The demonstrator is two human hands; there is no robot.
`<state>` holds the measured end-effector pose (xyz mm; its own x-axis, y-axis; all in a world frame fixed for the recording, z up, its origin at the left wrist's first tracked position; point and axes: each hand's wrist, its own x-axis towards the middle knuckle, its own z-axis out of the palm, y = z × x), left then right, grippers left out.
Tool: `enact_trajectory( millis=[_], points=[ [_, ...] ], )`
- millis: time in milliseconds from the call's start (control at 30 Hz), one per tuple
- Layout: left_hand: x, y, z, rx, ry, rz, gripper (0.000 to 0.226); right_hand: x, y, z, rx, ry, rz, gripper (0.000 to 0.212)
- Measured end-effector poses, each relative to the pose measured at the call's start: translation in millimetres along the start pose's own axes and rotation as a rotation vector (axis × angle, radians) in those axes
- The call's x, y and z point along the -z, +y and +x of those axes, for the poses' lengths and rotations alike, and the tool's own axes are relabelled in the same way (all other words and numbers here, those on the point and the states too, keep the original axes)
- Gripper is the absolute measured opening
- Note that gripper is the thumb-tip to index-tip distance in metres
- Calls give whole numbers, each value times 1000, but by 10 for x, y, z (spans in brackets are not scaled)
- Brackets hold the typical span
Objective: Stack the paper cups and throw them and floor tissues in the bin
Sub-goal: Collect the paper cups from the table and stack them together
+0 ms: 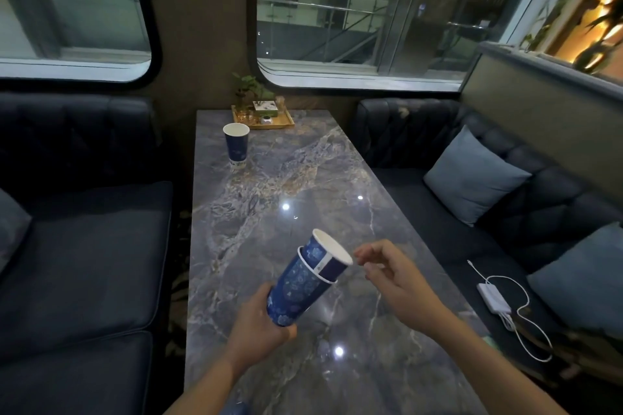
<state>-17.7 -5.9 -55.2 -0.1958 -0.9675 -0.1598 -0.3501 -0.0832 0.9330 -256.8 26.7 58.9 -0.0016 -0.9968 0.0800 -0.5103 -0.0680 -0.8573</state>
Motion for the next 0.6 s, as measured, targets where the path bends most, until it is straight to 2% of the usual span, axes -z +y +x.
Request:
enact_trajectory(
  millis=[133,267,467,600],
  points=[
    [-6,15,-6,-21,-26,-4,42,-7,12,21,-6,23,-32,18],
    [-44,65,-19,-25,-43,8,41,-30,-50,71,14,52,-108,28],
    [-129,124,-6,-77,-49,14,42,-243,-87,207,-44,-147,-195,49],
    [-143,96,20,-79,-45,14,46,-452,-117,244,-120,-223,-115,50]
  ],
)
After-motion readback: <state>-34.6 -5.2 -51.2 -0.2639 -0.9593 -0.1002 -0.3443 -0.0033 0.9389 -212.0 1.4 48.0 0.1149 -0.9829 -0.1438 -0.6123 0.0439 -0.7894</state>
